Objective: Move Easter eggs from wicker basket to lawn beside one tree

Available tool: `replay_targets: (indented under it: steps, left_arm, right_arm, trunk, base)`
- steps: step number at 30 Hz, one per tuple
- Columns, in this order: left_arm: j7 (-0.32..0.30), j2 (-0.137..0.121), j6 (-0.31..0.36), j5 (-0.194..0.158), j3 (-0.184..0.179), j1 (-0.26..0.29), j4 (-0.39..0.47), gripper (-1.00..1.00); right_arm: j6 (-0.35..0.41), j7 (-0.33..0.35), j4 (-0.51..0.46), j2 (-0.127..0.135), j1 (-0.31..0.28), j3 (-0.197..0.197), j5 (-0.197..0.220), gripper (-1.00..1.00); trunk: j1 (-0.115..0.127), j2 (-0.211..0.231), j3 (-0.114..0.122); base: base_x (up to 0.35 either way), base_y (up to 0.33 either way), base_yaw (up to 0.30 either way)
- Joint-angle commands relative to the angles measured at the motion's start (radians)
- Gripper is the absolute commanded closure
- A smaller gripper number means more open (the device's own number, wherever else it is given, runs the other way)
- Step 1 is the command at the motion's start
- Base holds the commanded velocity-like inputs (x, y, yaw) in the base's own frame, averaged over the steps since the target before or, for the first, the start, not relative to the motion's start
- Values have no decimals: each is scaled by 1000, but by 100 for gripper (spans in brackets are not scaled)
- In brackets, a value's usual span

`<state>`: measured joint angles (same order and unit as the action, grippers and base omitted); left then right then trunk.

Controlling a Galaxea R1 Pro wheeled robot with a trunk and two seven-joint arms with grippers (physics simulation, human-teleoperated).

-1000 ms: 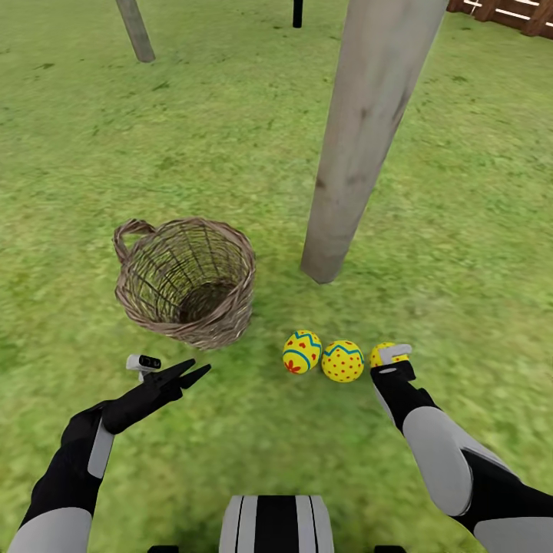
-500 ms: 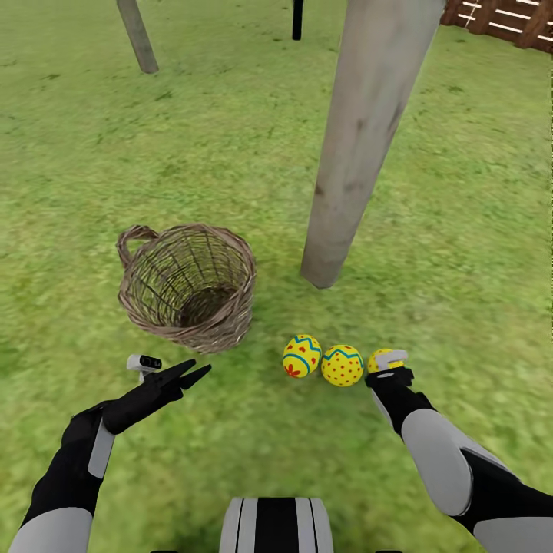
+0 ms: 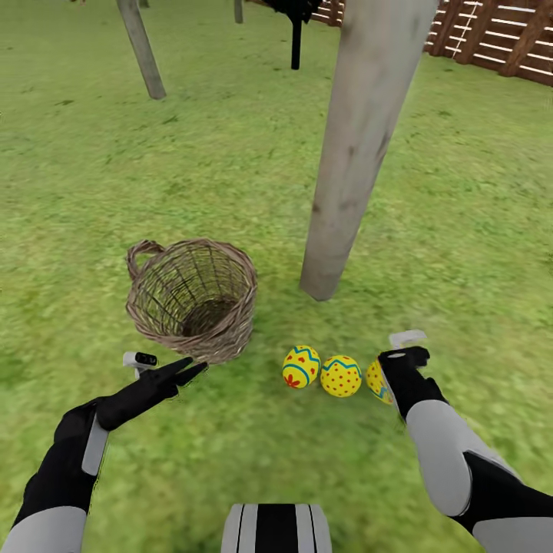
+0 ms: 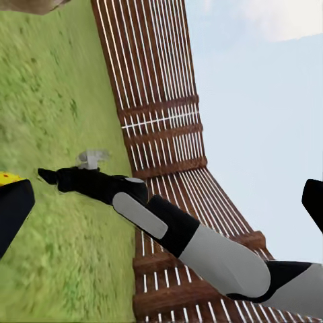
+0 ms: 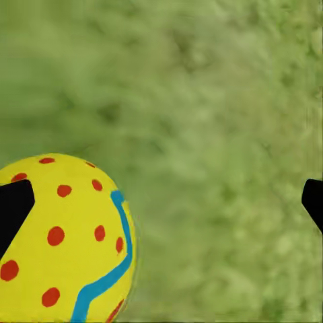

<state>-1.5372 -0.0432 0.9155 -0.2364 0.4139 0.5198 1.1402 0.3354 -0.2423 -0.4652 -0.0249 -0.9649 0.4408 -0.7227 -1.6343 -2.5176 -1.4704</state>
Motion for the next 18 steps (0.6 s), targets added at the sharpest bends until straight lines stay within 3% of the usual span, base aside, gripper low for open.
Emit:
replay_targets:
  steps: [1, 2, 4, 6, 10, 11, 15, 16, 18]
  left_arm:
    - [-3, -2, 14, 2, 1, 1, 17, -100]
    - [-3, -17, 17, 2, 1, 1, 29, -100]
    - [-8, -43, 18, 1, 1, 2, 29, -100]
    - [-8, -47, 16, 0, 0, 2, 30, -100]
    - [1, -41, 17, 4, -14, 2, 20, -100]
    - [7, -33, 19, 5, -51, 2, 19, -100]
    - [65, -18, 24, 4, -213, 2, 17, -100]
    - [111, -5, 24, 4, -265, 2, 9, -100]
    - [187, -3, 20, 2, -315, 0, -54, -100]
  right_arm:
    - [73, 2, -42, -1, 0, 3, -5, -100]
    - [149, 5, -123, -1, 0, 1, -5, -100]
    - [229, 14, -221, -2, 0, 1, -5, -100]
    - [347, 98, -309, -1, 6, 2, -3, -100]
    - [384, 258, -412, 4, 17, 3, -5, -100]
    - [388, 300, -433, 6, 30, 3, -7, -100]
    - [391, 348, -459, 9, 74, 4, -5, -100]
    - [392, 370, -462, 8, 85, 4, -5, -100]
    - [393, 467, -460, 9, 115, 4, -10, -100]
  trunk:
    - [0, 0, 3]
    - [1, 0, 7]
    - [2, 1, 15]
    - [3, 1, 23]
    - [5, 2, 38]
    - [5, 2, 42]
    - [7, 3, 57]
    - [7, 4, 61]
    - [8, 4, 69]
  base:
    - [0, 0, 0]
    - [0, 0, 0]
    - [0, 0, 0]
    - [0, 0, 0]
    - [0, 0, 0]
    - [0, 0, 0]
    - [0, 0, 0]
    - [0, 0, 0]
    - [0, 0, 0]
